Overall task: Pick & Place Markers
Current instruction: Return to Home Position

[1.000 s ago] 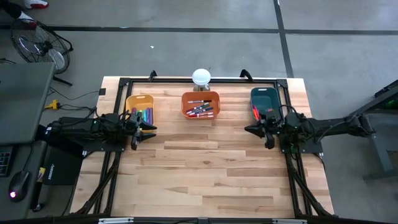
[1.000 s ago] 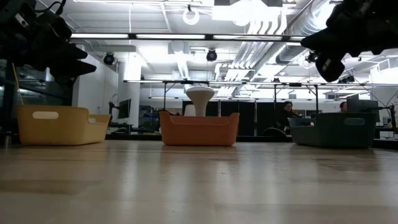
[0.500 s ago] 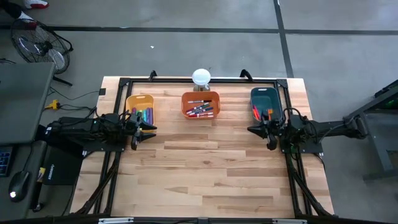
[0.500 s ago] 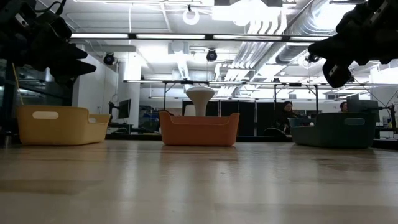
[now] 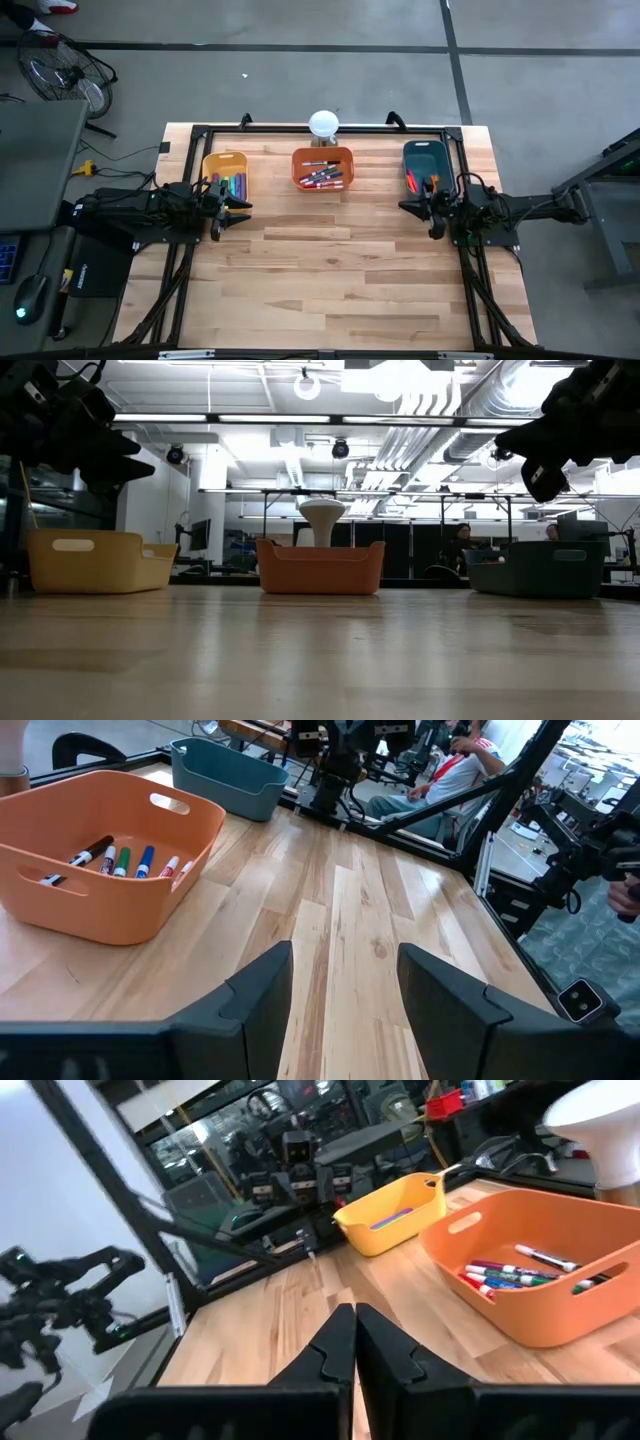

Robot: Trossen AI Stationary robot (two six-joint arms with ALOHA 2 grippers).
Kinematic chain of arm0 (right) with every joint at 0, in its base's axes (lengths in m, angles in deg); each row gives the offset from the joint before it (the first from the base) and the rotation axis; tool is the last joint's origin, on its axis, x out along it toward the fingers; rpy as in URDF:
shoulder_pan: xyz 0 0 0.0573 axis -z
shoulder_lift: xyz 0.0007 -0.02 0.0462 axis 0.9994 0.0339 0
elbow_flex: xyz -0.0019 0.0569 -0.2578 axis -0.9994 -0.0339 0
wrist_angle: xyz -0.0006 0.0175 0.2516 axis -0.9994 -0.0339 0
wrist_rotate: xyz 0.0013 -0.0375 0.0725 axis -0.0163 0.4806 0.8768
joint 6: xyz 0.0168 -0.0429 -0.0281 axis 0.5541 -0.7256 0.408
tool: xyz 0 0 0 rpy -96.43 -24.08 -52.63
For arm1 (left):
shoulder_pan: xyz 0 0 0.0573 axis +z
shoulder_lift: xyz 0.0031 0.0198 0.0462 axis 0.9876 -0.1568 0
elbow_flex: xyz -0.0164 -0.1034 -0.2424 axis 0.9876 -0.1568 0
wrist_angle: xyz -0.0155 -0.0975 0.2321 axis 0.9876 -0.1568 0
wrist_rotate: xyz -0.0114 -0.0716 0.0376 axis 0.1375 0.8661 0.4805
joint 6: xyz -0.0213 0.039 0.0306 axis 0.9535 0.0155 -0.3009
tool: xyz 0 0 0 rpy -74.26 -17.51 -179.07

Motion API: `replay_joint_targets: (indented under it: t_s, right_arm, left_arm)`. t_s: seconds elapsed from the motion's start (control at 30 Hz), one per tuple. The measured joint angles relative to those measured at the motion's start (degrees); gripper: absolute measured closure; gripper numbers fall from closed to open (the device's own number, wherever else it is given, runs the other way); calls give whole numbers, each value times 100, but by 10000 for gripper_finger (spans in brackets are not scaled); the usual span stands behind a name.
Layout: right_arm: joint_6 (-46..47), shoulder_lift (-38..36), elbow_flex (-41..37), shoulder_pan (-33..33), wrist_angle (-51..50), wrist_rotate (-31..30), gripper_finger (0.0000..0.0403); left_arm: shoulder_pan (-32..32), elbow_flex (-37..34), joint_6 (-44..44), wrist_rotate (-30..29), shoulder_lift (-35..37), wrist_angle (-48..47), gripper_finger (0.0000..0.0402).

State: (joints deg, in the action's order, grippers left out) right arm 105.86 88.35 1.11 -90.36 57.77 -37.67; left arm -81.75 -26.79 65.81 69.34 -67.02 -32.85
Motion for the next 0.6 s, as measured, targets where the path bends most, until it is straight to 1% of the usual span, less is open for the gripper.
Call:
replay_joint_targets:
  t_s: [0.2, 0.43, 0.6]
  right_arm:
    - [68, 2, 0, 0, 135, -97, 403]
    - [-214, 6, 0, 0, 433, -251, 403]
    - [-315, 5, -31, 0, 515, -242, 403]
  left_arm:
    - [0, 0, 0, 0, 0, 0, 223]
    - [0, 0, 0, 0, 0, 0, 223]
    - [0, 0, 1, 1, 0, 0, 223]
